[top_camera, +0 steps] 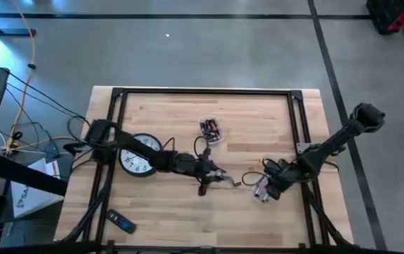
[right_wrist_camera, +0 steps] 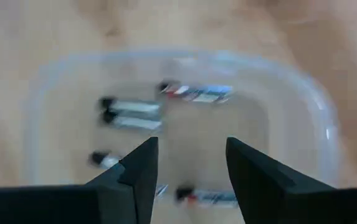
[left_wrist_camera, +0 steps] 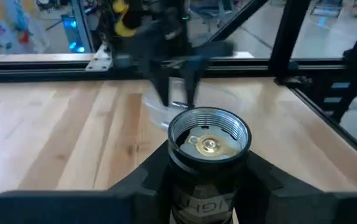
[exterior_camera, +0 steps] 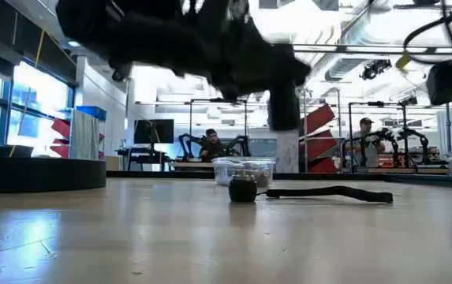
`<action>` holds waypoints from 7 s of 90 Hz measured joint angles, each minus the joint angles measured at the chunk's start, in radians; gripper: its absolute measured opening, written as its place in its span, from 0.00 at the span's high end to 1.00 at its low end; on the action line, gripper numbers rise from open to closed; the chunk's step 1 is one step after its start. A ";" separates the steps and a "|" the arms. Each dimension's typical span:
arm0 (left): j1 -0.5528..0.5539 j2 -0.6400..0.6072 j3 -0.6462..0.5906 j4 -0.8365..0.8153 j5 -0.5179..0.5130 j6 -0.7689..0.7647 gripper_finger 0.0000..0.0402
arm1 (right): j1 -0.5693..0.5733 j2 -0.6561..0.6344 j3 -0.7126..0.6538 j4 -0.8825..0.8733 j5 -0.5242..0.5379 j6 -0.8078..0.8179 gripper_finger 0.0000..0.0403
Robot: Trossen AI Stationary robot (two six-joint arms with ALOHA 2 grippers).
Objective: Insert battery
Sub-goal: Close the lid of the black flashlight
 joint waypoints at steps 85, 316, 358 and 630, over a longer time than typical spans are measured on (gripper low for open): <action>-0.334 -0.146 -0.094 -0.374 -0.435 -0.359 0.77 | -0.968 0.293 0.255 0.463 -0.098 -1.015 0.62; -0.340 -0.182 -0.247 -0.329 -0.644 -0.406 0.77 | -0.309 0.821 0.826 0.252 -0.016 -0.996 0.62; -0.326 -0.208 -0.247 -0.388 -0.638 -0.435 0.77 | -0.386 0.911 0.834 0.304 -0.229 -0.974 0.62; -0.303 -0.134 -0.247 -0.243 -0.587 -0.365 0.77 | -0.155 0.967 1.058 -0.140 0.145 -0.793 0.66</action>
